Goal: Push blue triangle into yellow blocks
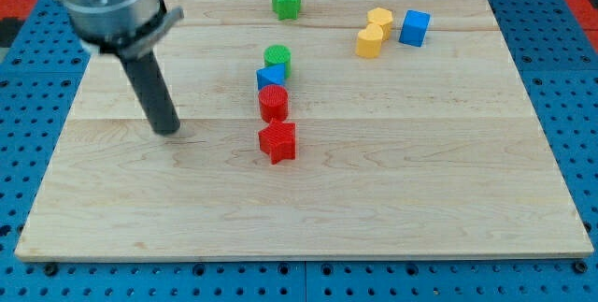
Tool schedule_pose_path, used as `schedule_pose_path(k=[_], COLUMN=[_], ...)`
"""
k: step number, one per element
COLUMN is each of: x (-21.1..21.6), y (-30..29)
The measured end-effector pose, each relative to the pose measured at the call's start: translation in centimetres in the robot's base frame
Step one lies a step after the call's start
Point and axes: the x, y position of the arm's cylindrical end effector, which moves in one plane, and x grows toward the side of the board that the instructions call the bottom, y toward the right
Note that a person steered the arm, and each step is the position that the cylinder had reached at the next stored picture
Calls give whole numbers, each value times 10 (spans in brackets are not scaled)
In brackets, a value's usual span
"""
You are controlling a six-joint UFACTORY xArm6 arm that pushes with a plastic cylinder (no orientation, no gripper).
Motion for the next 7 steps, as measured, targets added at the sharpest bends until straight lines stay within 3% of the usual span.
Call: schedule_pose_path(k=[2, 5, 6, 7], x=[-36, -43, -60, -55], y=[63, 188, 200, 148])
